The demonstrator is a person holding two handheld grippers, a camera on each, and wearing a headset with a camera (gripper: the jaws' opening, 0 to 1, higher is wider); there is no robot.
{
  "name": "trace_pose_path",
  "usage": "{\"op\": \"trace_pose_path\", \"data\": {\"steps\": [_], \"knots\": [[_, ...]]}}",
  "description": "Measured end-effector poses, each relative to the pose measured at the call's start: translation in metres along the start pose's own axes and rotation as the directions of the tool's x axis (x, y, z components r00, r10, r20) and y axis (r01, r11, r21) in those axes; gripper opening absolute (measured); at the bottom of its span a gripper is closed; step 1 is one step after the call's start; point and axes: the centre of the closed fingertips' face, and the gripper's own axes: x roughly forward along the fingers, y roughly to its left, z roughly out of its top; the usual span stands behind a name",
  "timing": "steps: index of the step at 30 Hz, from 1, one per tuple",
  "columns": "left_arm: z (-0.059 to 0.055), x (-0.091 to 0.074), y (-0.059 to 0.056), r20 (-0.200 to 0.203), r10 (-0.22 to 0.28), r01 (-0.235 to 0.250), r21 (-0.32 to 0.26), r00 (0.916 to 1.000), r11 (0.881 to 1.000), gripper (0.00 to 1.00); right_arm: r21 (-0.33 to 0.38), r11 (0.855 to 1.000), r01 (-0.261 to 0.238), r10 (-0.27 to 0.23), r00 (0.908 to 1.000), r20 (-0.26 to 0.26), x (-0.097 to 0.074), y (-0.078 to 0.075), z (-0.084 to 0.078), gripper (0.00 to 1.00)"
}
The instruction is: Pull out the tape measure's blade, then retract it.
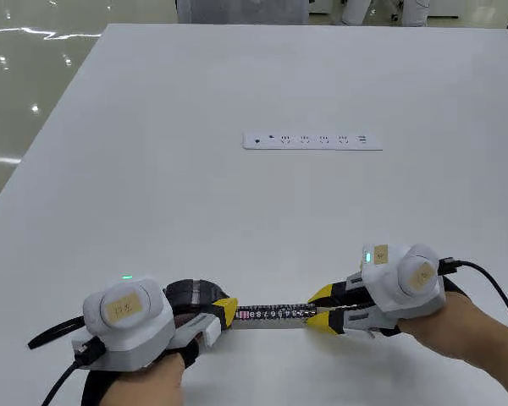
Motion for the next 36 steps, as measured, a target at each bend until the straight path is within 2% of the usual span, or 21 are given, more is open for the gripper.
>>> {"op": "trace_pose_path", "data": {"steps": [18, 36], "knots": [[0.000, -0.001, 0.000, 0.001, -0.009, 0.009, -0.016, 1.0000, 1.000, 0.59, -0.005, 1.000, -0.029, 0.029, 0.9989, 0.038, 0.035, 0.010, 0.032, 0.11], [0.001, 0.000, 0.001, 0.001, -0.010, 0.010, -0.016, 0.9999, 1.000, 0.59, -0.014, 0.999, -0.047, 0.047, 0.9969, 0.062, 0.061, 0.018, 0.052, 0.11]]}}
